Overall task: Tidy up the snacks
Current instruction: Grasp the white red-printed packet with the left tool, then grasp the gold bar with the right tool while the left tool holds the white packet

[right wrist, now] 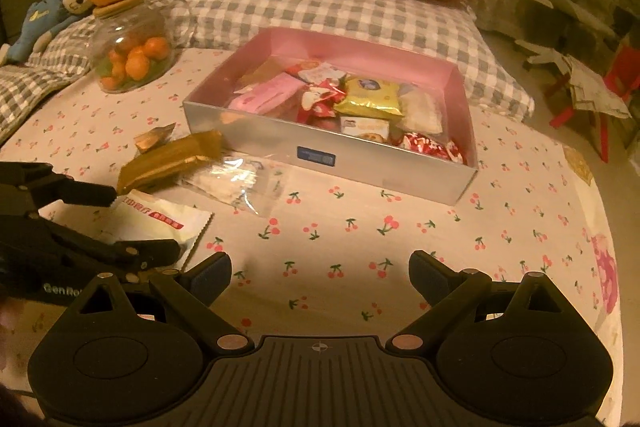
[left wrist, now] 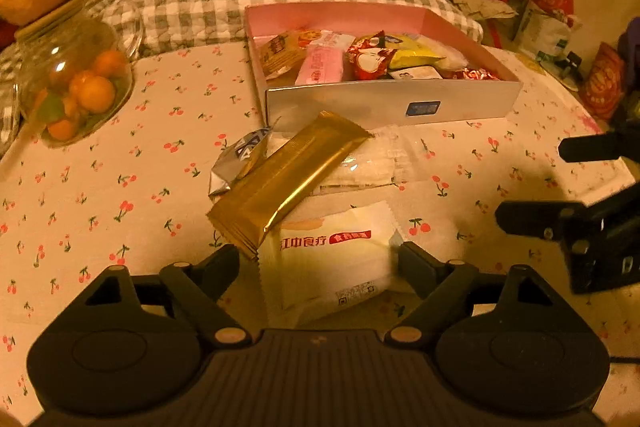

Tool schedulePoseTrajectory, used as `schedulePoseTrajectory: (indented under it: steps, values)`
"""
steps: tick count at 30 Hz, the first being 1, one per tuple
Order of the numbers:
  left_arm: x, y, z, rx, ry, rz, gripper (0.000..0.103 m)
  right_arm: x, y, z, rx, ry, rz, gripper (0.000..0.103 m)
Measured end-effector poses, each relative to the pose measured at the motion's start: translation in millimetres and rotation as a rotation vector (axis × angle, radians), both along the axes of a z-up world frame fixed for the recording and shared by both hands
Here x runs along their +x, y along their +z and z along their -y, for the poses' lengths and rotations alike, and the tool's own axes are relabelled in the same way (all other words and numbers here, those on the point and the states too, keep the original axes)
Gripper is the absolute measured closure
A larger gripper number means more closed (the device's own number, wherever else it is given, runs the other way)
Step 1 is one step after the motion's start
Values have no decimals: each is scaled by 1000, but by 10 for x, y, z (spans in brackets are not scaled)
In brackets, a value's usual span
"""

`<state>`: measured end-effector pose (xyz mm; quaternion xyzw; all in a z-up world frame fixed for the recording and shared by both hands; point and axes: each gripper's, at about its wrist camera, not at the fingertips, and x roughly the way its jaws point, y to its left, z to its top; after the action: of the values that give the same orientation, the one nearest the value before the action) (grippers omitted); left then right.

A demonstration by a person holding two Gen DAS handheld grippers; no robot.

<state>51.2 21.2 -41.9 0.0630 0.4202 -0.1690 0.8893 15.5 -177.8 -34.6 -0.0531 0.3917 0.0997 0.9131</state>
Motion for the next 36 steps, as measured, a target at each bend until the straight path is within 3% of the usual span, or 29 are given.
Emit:
schedulePoseTrajectory:
  steps: [5, 11, 17, 27, 30, 33, 36]
  values:
    - [-3, 18, -108, -35, 15, 4, 39, 9, -46, -6, 0, -3, -9, 6]
    - [-8, 47, -258, -48, 36, -5, 44, 23, -79, -85, 5, 29, -9, 6]
    - [-18, 56, -439, -50, 59, -22, 44, 65, -149, -170, 5, 51, -14, 6]
    - [-147, 111, -691, 47, 78, -14, 44, 97, -132, -267, 45, 110, 6, 6]
    - [-181, 115, -785, 61, 39, -3, 43, 84, -106, -363, 94, 173, 7, 6]
    - [-205, 103, -884, 51, -58, 11, 39, 45, -104, -486, 110, 250, 15, 6]
    - [-214, 96, -944, 52, -135, 20, 21, 18, -127, -618, 93, 313, 22, 7]
